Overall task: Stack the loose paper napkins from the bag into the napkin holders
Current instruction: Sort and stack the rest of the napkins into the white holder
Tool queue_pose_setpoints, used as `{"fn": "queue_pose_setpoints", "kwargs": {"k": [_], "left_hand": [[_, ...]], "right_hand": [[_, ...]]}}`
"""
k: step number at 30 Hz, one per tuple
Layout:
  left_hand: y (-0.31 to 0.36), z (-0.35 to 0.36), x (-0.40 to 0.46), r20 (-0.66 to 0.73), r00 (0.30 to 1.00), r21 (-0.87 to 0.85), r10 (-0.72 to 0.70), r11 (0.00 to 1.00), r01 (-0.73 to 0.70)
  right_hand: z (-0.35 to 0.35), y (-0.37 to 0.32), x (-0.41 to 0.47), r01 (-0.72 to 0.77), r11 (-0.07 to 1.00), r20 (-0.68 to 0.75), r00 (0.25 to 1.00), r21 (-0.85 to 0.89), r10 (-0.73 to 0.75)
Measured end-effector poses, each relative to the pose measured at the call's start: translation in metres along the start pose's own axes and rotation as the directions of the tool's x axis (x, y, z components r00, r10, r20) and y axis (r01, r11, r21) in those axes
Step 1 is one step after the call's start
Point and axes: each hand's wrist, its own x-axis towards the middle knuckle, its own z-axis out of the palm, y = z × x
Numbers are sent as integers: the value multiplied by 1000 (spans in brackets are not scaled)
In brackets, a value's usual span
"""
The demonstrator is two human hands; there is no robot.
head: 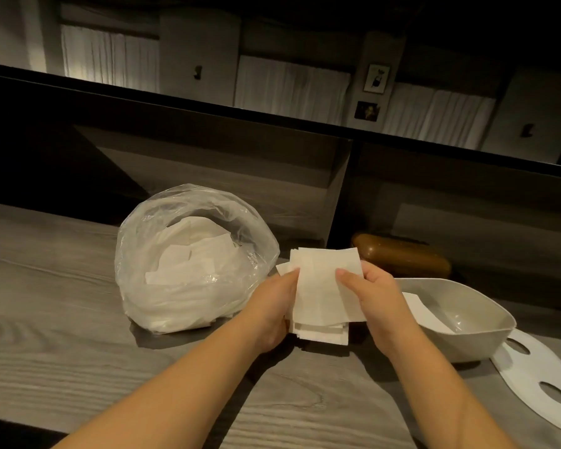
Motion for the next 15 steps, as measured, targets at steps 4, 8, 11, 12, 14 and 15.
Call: {"fn": "queue_pose_setpoints", "kwargs": {"k": [4, 8, 11, 12, 14, 15], "left_hand": [[2, -1, 0, 85, 990, -82, -116, 989, 123], [-5, -3, 0, 154, 987, 111, -52, 993, 35], [-1, -7, 3, 159, 987, 193, -22, 981, -9], [0, -8, 4, 157, 987, 219, -18, 976, -16], [0, -9, 5, 165, 986, 227, -27, 974, -11], [2, -9, 4, 168, 985, 224, -36, 975, -3]], "right_hand": [[13, 9, 5, 15, 989, -39, 999, -149, -21], [27, 14, 9, -78, 985, -26, 997, -152, 75], [20, 11, 13, -169, 986, -44, 985, -2, 168], [17, 12, 14, -184, 983, -36, 982, 32, 185], [12, 17, 14, -167, 985, -18, 986, 44, 168], [12, 19, 13, -141, 989, -24, 990, 45, 142]]}}
